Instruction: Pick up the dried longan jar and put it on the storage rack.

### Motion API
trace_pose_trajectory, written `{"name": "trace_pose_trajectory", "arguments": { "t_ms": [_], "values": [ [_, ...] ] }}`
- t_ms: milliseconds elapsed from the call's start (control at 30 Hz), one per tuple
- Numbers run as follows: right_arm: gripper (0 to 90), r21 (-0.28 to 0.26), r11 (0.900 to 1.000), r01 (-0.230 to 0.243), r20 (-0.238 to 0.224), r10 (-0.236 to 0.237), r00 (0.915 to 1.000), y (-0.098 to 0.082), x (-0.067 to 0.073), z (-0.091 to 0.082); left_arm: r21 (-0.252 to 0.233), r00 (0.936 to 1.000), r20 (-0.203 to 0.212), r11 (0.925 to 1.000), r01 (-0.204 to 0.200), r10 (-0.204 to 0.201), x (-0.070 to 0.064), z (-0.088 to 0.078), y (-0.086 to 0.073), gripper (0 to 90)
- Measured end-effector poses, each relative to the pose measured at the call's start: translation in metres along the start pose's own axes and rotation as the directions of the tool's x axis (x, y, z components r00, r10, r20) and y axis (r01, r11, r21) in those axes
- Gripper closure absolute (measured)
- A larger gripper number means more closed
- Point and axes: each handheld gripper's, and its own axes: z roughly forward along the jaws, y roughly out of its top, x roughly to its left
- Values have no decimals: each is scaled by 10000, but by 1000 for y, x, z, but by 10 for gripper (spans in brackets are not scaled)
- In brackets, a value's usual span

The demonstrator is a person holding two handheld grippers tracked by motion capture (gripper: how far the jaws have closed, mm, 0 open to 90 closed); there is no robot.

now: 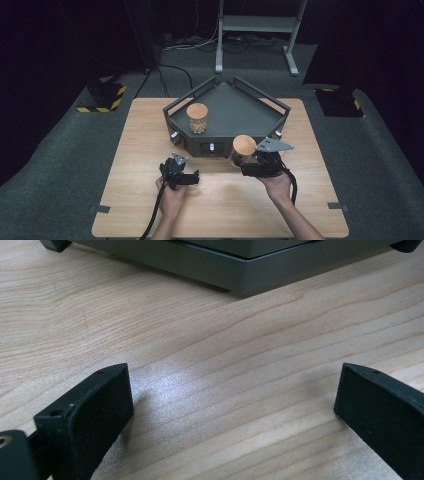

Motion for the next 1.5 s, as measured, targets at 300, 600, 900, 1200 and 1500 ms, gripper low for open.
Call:
{"name": "trace_pose_trajectory", "arguments": {
  "t_ms": [300,600,900,1200,1500],
  "values": [
    [252,-139,9997,-223,214,226,9995,26,-10,3,0,10000,-2,10000,-2,2,0,0,0,22],
    [252,-230,9984,-510,603,523,9968,50,-19,7,-3,10000,-2,10000,0,0,0,0,0,22],
    [252,-173,9972,-723,1046,738,9918,71,-23,17,-1,10000,-2,10000,2,-2,0,0,0,23],
    [251,218,9954,-934,1557,889,9838,83,-24,39,6,10000,0,10000,-6,6,0,0,0,23],
    [252,616,9896,-1301,1950,1159,9739,85,-25,63,2,10000,-1,10000,-6,6,0,0,0,23]
  ]
}}
